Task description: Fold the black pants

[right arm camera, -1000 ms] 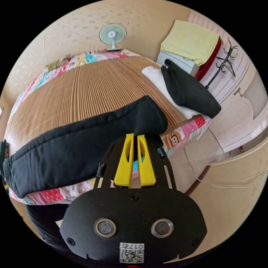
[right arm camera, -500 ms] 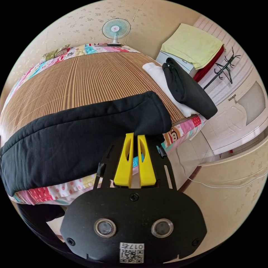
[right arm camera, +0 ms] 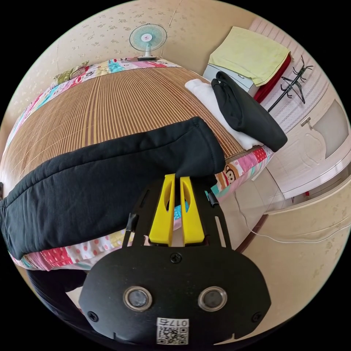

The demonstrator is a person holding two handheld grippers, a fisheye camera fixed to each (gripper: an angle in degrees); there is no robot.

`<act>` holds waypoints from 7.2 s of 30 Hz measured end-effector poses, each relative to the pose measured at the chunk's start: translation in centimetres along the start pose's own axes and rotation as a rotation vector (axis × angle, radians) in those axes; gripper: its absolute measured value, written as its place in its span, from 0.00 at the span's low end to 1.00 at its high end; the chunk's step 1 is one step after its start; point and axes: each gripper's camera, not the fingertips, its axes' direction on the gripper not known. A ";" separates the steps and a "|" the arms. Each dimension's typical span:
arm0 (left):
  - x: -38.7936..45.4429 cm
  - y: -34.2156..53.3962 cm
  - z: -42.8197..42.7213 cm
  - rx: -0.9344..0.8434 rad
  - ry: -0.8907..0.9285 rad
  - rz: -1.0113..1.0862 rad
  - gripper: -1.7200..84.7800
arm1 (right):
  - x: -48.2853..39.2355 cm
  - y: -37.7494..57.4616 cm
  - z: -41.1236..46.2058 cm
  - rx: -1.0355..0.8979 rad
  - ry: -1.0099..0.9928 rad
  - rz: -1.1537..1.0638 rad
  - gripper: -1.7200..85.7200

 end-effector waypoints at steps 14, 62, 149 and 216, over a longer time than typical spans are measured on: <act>-4.6 8.3 -5.2 0.333 -0.008 -0.097 0.10 | 1.4 -1.5 4.4 -0.022 0.017 -0.014 0.05; -0.8 -3.2 -5.7 0.156 0.182 0.194 0.20 | -22.7 1.7 -13.3 0.217 -1.161 -1.140 0.09; 35.8 10.8 30.2 -0.473 0.261 0.739 0.16 | -6.7 -1.9 -8.3 -0.034 -0.841 -0.152 0.03; 22.0 13.5 24.7 -0.846 0.398 0.629 0.09 | 52.5 -23.3 -32.3 0.997 -1.749 -0.082 0.22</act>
